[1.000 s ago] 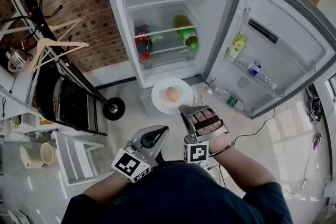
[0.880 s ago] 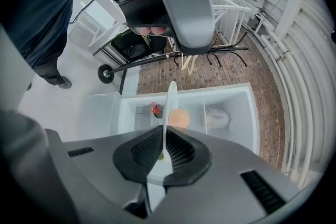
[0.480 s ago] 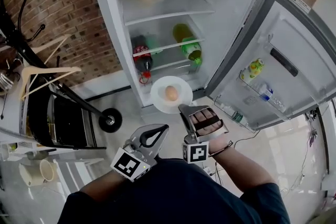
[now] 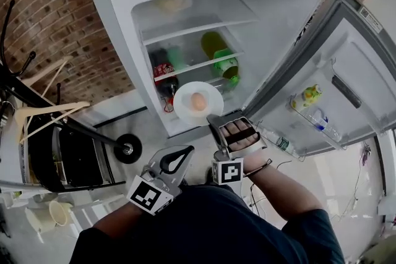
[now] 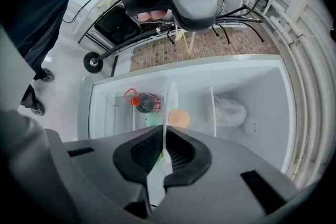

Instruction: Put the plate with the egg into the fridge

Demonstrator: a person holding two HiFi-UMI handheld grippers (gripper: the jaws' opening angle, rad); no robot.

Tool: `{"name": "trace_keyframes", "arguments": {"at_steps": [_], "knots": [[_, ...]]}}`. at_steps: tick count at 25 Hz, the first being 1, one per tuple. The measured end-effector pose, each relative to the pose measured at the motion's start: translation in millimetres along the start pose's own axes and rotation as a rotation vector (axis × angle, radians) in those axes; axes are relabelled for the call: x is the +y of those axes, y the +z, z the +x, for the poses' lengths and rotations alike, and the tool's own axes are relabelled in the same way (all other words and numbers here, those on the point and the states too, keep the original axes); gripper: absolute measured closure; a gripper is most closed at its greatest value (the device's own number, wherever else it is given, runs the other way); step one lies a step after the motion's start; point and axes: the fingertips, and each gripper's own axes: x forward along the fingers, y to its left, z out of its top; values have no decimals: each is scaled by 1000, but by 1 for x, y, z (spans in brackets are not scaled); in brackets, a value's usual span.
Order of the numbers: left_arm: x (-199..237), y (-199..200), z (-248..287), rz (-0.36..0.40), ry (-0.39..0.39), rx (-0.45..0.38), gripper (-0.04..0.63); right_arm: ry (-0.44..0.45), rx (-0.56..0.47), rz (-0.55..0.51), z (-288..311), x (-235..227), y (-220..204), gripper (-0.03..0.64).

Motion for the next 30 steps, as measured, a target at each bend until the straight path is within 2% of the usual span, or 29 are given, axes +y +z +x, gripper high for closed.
{"name": "trace_keyframes", "arguments": {"at_steps": [5, 12, 30], "knots": [[19, 2, 18, -26, 52, -5, 592, 17, -31, -12, 29, -3, -12, 596], [34, 5, 37, -13, 121, -13, 592, 46, -39, -24, 67, 0, -34, 595], [45, 3, 32, -13, 237, -14, 592, 93, -12, -84, 152, 8, -55, 597]]}}
